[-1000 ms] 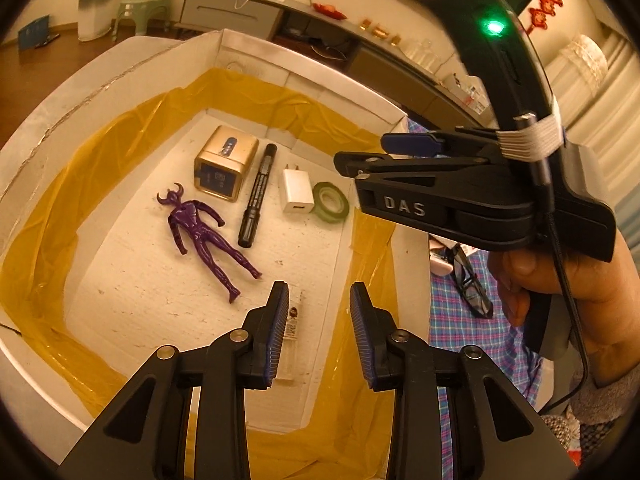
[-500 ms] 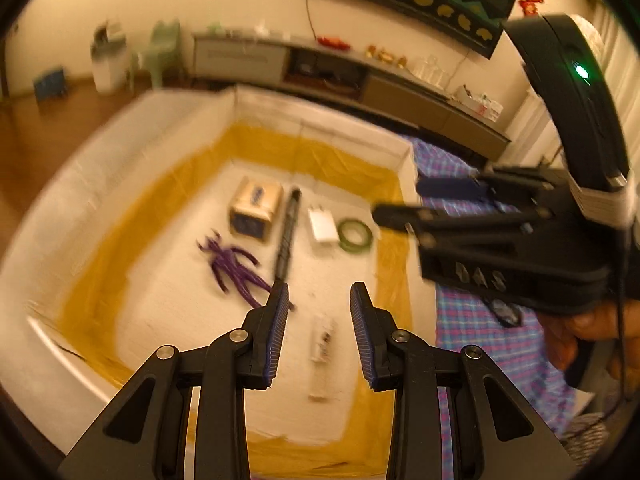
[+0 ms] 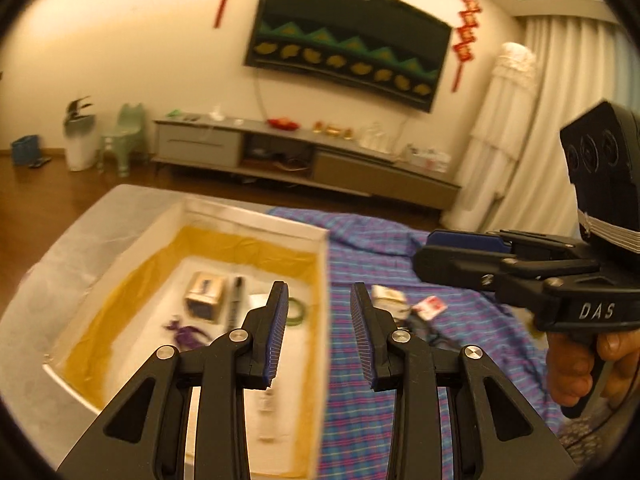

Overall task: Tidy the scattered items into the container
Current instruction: 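Move both tools back over the bed toward the stapler and glasses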

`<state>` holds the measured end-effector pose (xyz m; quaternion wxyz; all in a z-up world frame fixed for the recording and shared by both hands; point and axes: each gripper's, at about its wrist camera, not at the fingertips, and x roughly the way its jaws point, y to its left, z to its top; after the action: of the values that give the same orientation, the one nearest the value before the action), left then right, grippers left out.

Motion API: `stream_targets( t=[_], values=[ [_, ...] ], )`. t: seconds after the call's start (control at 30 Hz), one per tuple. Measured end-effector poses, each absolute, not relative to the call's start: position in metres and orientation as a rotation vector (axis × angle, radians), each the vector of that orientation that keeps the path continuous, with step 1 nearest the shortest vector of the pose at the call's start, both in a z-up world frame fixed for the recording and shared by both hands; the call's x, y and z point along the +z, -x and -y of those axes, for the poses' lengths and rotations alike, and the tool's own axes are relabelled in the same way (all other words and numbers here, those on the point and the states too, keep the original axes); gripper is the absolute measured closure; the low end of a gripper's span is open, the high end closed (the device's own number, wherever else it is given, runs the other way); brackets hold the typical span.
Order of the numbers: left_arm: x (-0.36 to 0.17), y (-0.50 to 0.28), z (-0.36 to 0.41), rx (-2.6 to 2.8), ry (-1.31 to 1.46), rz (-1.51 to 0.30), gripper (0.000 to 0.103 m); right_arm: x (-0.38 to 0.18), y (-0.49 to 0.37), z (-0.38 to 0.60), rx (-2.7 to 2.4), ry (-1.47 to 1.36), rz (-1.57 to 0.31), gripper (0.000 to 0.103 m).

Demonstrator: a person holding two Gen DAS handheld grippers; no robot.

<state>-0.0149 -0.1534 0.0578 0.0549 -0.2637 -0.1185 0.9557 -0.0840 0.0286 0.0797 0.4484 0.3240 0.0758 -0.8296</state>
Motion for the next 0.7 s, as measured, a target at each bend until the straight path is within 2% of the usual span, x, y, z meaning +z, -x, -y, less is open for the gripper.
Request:
stream_targets(
  t=[0.17,0.4,0.7],
  values=[
    [0.052,0.032,0.128,2.824,0.846,0.345,0.068,0.069,0.085,-0.079,-2.118,-0.817,-0.128,0.054],
    [0.033,0.056,0.082,2.724,0.981,0.308,0.061,0.011,0.114,-0.133,-2.217,-0.984,-0.080,0.054],
    [-0.031,0.120,0.039,2.668,1.239,0.266,0.059,-0.064,0.155,-0.165,-2.276,-1.155,-0.230,0.054]
  ],
)
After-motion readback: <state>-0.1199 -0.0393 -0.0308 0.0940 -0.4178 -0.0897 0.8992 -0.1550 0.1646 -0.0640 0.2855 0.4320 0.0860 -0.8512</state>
